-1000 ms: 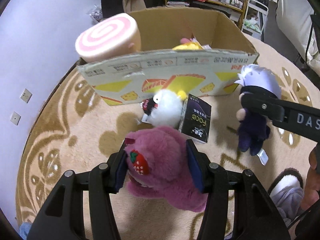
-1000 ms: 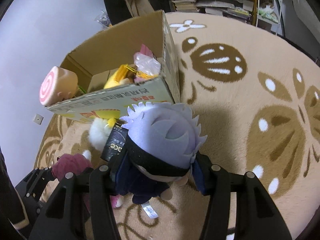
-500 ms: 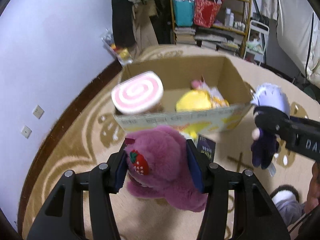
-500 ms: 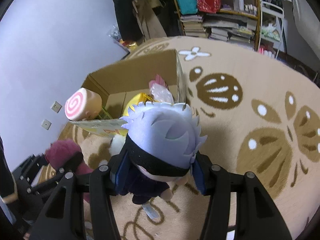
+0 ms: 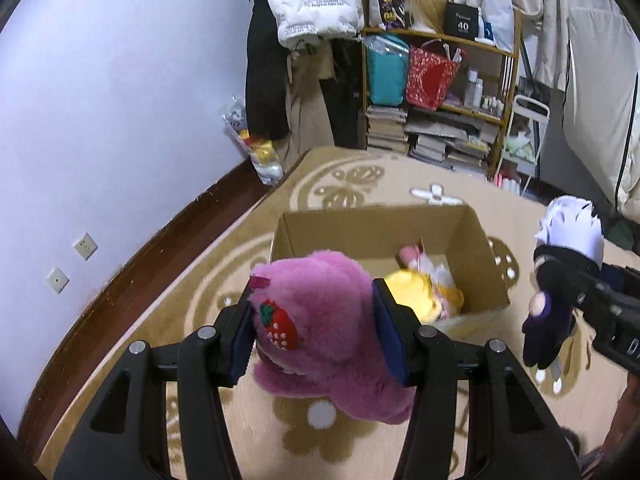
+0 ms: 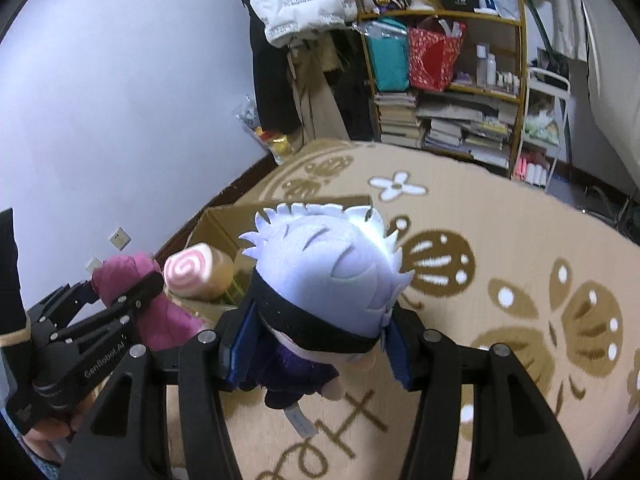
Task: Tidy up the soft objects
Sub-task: 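Lift pink bear with left tool while right tool lifts doll over box, then open both tools to drop bear and doll into the box, withdraw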
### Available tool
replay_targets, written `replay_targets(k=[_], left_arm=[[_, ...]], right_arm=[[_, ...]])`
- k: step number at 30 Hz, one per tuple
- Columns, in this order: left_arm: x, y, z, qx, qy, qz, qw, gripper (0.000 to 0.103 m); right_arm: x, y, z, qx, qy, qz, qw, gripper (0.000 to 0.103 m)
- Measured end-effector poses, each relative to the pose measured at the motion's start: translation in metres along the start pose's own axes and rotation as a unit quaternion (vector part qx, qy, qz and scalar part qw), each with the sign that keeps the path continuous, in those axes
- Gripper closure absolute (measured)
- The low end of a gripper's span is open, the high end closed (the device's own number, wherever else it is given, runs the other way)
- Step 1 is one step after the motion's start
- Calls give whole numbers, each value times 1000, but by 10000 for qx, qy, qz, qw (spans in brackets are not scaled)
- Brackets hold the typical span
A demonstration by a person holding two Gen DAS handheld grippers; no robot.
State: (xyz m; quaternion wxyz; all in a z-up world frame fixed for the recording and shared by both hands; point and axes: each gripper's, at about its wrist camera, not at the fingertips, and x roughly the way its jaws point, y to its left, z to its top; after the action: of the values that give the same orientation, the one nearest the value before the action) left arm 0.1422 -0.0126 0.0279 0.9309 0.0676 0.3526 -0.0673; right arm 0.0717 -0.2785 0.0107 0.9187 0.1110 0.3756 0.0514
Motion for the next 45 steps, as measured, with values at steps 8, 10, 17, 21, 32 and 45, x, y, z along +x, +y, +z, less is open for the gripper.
replay_targets(k=[8,10,17,21,32,45], left_arm=[[9,1,32,-70,-357,-23,9993,50],[8,4,37,-156,-489,-129,9986,50],[17,2,53,-63,-681,-98,9976,50],[23,-1,55,-67,-665,-68,9977,50],[43,-10,49,26,-475,-132,9988,50],[62,-26,39,241,-268,-159,9992,49]], right_arm=[[10,-1,21,-210,-32,-74,9997,44],[12,-2,25,-257,-64,-93,9996,44],[27,0,37,-361,-72,-233,9991,43],[35,4,41,-484,-91,-201,9986,43],[56,5,43,-537,-44,36,9985,42],[80,-5,36,-379,97,132,9991,39]])
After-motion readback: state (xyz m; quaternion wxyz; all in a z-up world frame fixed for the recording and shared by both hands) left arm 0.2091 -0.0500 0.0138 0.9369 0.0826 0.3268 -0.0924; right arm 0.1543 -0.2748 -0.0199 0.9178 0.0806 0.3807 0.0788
